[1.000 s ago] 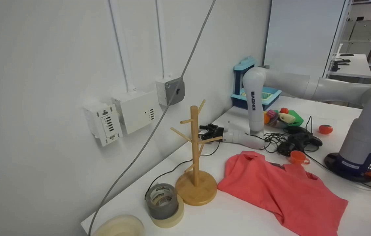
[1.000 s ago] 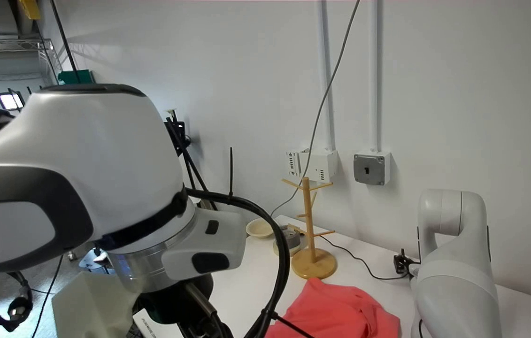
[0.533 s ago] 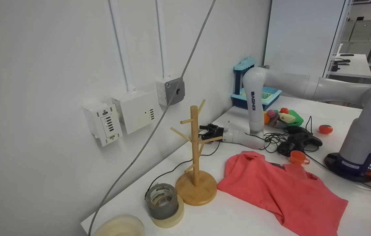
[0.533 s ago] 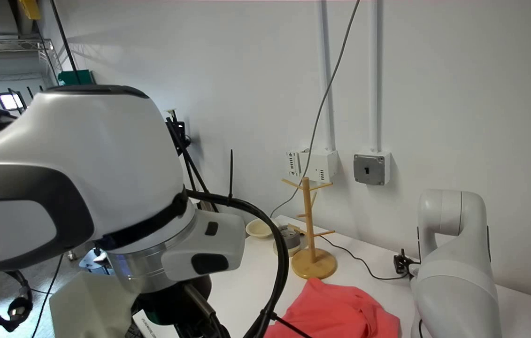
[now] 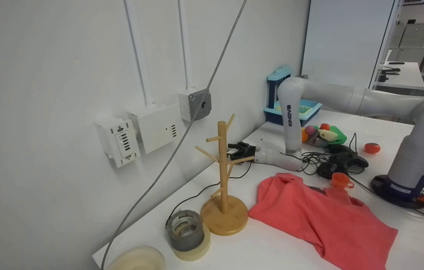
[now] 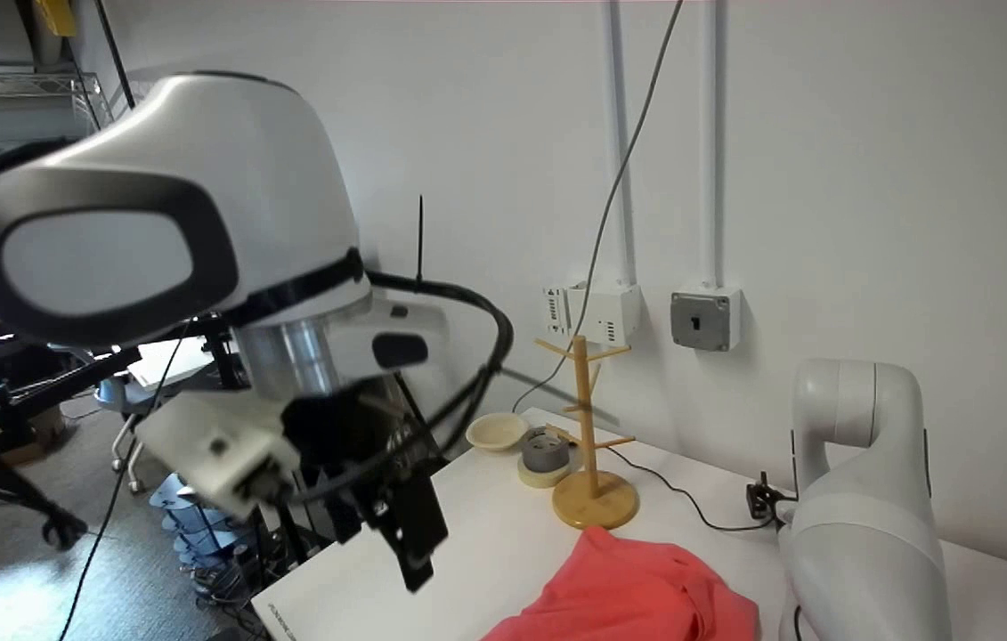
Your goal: Unfold the sweatshirt from top to bottom
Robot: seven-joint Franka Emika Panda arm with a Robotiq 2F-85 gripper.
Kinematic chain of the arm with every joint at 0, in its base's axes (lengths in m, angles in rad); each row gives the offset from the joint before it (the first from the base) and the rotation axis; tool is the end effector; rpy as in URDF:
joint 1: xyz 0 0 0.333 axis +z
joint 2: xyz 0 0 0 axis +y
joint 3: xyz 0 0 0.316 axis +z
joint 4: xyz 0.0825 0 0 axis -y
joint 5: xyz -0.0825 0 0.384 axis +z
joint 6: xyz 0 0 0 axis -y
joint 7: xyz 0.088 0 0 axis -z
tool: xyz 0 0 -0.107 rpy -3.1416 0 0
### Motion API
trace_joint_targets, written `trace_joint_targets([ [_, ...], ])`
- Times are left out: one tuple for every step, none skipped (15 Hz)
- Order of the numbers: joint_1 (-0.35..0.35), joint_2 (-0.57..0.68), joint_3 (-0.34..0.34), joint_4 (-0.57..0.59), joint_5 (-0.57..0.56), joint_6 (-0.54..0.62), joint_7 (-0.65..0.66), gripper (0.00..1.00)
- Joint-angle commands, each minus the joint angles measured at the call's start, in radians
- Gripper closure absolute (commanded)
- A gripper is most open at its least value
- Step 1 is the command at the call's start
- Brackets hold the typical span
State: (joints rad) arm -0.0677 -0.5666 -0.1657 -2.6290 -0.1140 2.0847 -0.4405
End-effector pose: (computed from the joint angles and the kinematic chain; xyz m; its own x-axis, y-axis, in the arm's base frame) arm 0.3577 -0.0899 0.4275 0.9590 0.2832 0.0115 0.2830 -0.9589 0.0182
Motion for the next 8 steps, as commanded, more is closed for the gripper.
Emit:
trace_joint_targets([
  [0.094, 0.080, 0.112, 0.185, 0.046, -0.115, 0.123, 0.00],
  [0.107, 0.110, 0.146, 0.236, 0.054, -0.119, 0.185, 0.00],
  [0.089, 0.030, 0.104, 0.123, 0.027, -0.070, 0.124, 0.00],
  [0.103, 0.043, 0.126, 0.151, 0.028, -0.076, 0.150, 0.00],
  [0.105, 0.046, 0.129, 0.149, 0.028, -0.076, 0.151, 0.00],
  [0.103, 0.046, 0.124, 0.141, 0.027, -0.076, 0.150, 0.00],
  [0.100, 0.045, 0.114, 0.135, 0.028, -0.076, 0.147, 0.00],
  [0.097, 0.044, 0.106, 0.132, 0.028, -0.076, 0.142, 0.00],
])
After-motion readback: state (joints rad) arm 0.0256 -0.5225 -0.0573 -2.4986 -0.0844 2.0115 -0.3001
